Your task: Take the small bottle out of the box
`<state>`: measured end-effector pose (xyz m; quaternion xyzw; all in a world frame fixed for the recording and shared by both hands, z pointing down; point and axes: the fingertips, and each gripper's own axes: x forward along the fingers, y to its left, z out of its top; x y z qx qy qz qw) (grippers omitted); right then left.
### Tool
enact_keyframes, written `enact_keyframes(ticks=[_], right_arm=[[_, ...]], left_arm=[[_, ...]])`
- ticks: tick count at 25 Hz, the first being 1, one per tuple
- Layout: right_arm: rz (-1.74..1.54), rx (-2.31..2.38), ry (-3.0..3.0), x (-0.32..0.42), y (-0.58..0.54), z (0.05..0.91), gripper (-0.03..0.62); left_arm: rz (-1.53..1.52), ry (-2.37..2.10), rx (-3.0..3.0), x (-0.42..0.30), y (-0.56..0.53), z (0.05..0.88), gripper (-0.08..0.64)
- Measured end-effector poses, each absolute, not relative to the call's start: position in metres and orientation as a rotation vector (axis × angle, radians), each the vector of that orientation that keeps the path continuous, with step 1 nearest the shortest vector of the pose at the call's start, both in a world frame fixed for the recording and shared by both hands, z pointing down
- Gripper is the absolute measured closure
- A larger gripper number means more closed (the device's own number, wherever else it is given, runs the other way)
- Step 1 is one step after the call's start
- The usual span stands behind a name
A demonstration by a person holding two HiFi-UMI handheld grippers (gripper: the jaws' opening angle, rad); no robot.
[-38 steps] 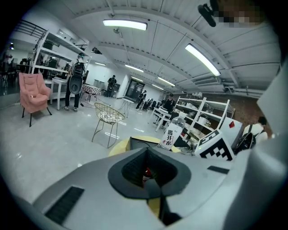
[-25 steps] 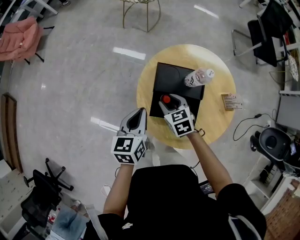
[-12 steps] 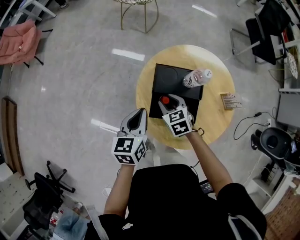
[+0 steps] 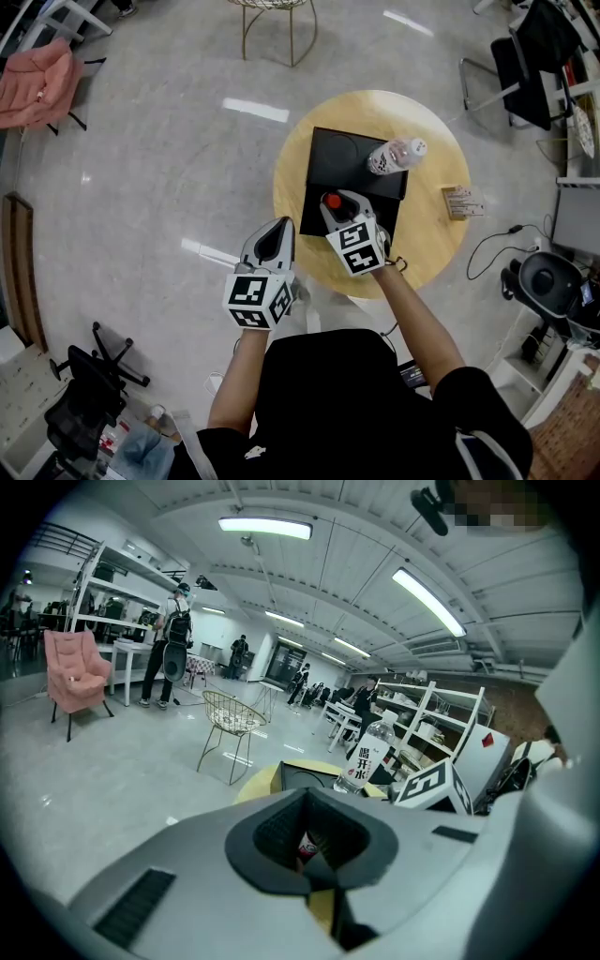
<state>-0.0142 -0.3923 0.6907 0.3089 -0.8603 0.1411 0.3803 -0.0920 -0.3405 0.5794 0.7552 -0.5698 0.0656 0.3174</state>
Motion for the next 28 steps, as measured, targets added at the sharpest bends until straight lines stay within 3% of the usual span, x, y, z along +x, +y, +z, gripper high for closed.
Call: enact_keyframes(ticks=[28], right_arm=[[0.424, 0.998, -2.275, -0.014, -0.358, 0.620, 0.454]], left_arm=[[0.130, -1.446, 2.125, -0.101, -0.300, 0.537, 0.551]])
